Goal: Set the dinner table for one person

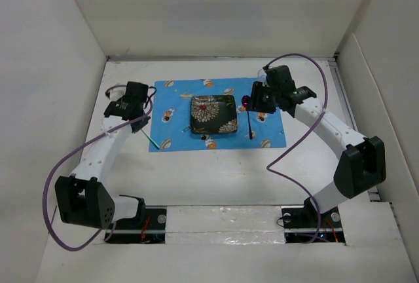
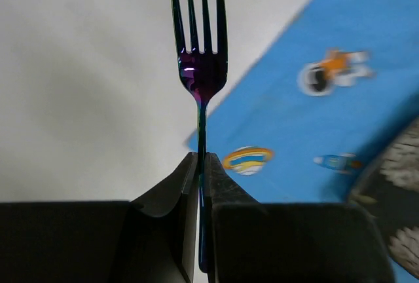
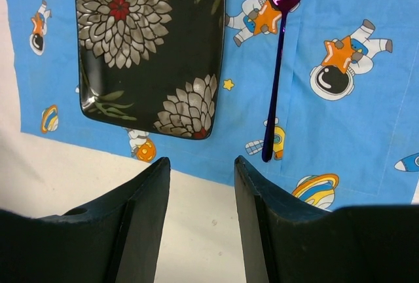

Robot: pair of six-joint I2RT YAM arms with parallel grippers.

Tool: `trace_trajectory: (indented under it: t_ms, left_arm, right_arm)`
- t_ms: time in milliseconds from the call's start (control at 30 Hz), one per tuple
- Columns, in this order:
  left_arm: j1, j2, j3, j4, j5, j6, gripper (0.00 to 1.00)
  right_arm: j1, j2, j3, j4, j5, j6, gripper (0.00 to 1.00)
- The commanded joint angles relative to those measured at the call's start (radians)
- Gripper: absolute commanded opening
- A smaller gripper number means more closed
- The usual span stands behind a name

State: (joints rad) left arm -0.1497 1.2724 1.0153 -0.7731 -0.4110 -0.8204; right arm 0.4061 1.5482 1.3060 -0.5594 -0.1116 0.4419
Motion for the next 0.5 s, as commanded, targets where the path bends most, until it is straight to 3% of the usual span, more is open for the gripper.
trace_trajectory:
  t_ms: [0,67,167,200,233,400,433,467]
  left_arm:
    - [-0.065,0.058,0.165,0.048,0.011,0.214,0.0]
    - [-0.154,0.148,0.3,0.011,-0.027,0.292,0.0]
    - [-0.249,0.315,0.445,-0.031,-0.115,0.372,0.0]
    - [-0.249,0.379,0.469,-0.041,-0.109,0.377,0.0]
    - [-0.249,0.402,0.492,-0.04,-0.1,0.38,0.0]
    - [-0.249,0.479,0.477,0.061,-0.023,0.475,0.0]
    - [-0.249,0.49,0.491,0.058,-0.031,0.478,0.0]
    - [-0.26,0.51,0.491,0.07,-0.038,0.495,0.0]
  right_arm:
    - [-0.013,-0.042,-0.005,0.041,-0.007,0.017,0.49]
    - [-0.013,-0.051,-0.013,0.052,0.001,0.021,0.48]
    - [-0.022,-0.063,-0.027,0.065,0.007,0.031,0.31]
    - [-0.023,-0.063,-0.024,0.062,0.006,0.034,0.04]
    - [-0.023,-0.062,-0.014,0.059,0.003,0.031,0.0]
    - [-0.023,-0.065,-0.01,0.038,0.03,0.035,0.01]
    - [-0.023,-0.066,-0.013,0.036,0.032,0.037,0.07]
    - [-0.023,-0.068,-0.02,0.036,0.038,0.041,0.22]
